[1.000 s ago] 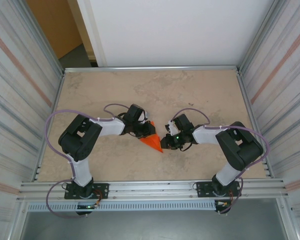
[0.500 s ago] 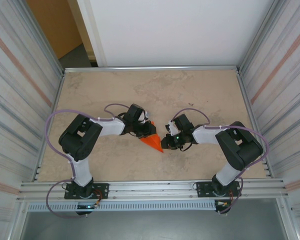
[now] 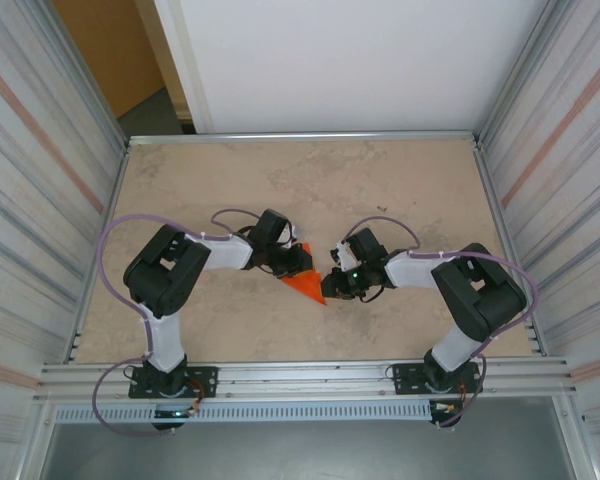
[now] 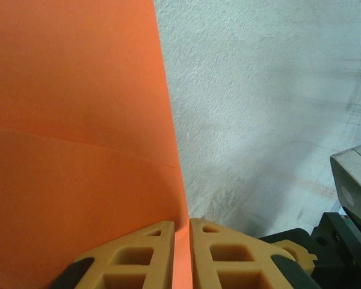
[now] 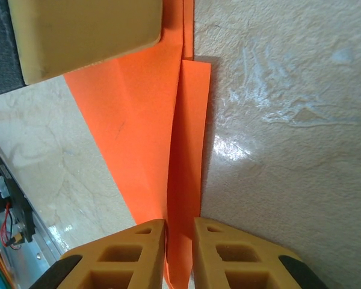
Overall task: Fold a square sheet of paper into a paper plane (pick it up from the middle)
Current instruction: Fourth fold the wing at the center of the table.
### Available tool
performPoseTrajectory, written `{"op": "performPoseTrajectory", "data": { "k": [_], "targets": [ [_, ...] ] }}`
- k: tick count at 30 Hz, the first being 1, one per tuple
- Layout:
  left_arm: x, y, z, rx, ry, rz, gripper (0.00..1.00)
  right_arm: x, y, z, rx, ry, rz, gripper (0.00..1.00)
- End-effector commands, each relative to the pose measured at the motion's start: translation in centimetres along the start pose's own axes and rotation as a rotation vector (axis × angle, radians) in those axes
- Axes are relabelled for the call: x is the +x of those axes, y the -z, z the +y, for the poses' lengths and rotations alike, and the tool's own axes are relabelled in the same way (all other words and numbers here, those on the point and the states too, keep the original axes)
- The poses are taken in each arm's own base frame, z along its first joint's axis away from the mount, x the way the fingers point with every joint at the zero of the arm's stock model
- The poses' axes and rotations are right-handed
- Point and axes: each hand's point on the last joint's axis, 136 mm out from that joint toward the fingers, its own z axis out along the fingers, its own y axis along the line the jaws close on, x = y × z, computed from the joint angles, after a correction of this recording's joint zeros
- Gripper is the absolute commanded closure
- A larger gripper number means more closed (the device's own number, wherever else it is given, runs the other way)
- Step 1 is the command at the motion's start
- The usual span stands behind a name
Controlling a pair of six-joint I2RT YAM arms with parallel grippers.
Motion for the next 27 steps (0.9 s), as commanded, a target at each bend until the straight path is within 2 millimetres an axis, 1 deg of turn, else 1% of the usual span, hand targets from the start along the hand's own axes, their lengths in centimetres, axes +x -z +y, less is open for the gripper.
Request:
{"op": "performPoseTrajectory", "data": {
  "k": [1,5,8,10,16,24,27],
  "targets": [
    [-0.1,-0.3,0.6,-0.022,-0.009,0.016,0.85,1.6,-0.3,-1.5,0.061,-0.029,0.025,0.78],
    [0.0,-0.2,0.6,-0.022,-0.009,0.017,0.85,0.8,1.3,0.1,0.024,-0.022,-0.027,0.71],
    [0.0,-0.2,0.5,-0.018,-0.012,0.016,0.85,0.7,2.2,0.8,0.014,-0.028,-0.046,0.70],
    [0.0,-0.1,0.4,-0.014,-0.013,0.016,0.85,0.7,2.5,1.0,0.007,-0.041,-0.049,0.70],
    [0.0,-0.1,0.3,-0.007,-0.013,0.014,0.85,0.5,2.2,1.8,-0.032,-0.048,-0.035,0.75],
    [0.0,0.0,0.1,-0.002,-0.015,0.013,0.85,0.4,1.1,1.6,-0.039,-0.056,0.005,0.79],
    [0.0,0.0,0.2,-0.003,-0.014,0.014,0.85,0.5,0.8,1.7,-0.058,-0.054,0.013,0.84]
  ]
}}
